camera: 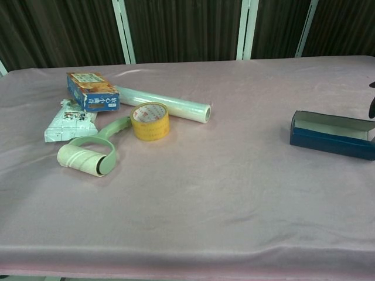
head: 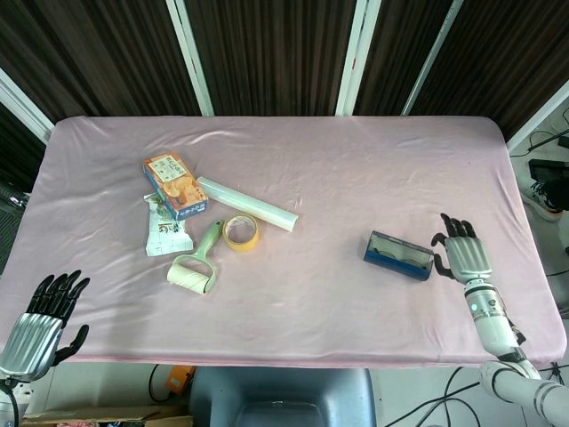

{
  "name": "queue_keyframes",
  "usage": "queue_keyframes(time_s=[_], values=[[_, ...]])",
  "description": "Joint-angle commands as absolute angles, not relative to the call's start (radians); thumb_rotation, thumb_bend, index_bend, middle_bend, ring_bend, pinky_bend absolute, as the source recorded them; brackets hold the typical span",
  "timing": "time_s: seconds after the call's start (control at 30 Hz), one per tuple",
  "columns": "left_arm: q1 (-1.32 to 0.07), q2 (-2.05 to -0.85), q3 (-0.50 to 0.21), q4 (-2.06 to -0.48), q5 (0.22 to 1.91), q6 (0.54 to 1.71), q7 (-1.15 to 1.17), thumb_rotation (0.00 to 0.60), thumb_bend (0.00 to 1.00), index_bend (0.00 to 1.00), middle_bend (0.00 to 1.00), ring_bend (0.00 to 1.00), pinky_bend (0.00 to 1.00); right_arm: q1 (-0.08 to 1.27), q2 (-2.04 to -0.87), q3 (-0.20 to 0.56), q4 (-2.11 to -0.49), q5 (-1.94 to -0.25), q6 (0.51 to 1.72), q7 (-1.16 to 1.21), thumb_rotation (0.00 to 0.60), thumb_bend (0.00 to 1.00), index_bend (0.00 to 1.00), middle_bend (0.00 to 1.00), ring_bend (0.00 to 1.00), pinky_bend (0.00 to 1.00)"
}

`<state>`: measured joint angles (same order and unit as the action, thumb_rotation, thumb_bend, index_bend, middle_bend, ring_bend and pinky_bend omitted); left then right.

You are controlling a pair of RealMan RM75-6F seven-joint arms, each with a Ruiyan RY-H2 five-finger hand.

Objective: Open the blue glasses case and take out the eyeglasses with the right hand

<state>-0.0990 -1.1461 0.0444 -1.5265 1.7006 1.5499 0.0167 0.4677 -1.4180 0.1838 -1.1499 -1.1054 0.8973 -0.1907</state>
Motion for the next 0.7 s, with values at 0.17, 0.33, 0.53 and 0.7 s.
queue_keyframes(time_s=[0.17,0.33,0.53,0.7], values=[[-0.102,-1.148,0.043,-1.529,1.693,1.54,0.024,0.6,0.37,0.0,0.0,0.0,0.0,0.544,-1.467,0.242,-0.995,-0.963,0.797,-0.255,0.6,0.67,0.52,0.01,0.0,0.0],[-0.104,-1.148,0.042,-1.531,1.691,1.537,0.027,0.6,0.37,0.0,0.0,0.0,0.0,0.54,-1.463,0.253,-0.983,-0.951,0.818,-0.242,0.6,0.66,0.44,0.01,0.0,0.0],[-0.103,-1.148,0.043,-1.532,1.693,1.539,0.027,0.6,0.37,0.0,0.0,0.0,0.0,0.497,-1.412,0.228,-1.078,-1.032,0.901,-0.188,0.6,0.55,0.39,0.01,0.0,0.0],[-0.102,-1.148,0.045,-1.533,1.698,1.543,0.03,0.6,0.39,0.0,0.0,0.0,0.0,0.478,-1.353,0.19,-1.199,-1.113,0.935,-0.174,0.6,0.53,0.38,0.01,0.0,0.0]])
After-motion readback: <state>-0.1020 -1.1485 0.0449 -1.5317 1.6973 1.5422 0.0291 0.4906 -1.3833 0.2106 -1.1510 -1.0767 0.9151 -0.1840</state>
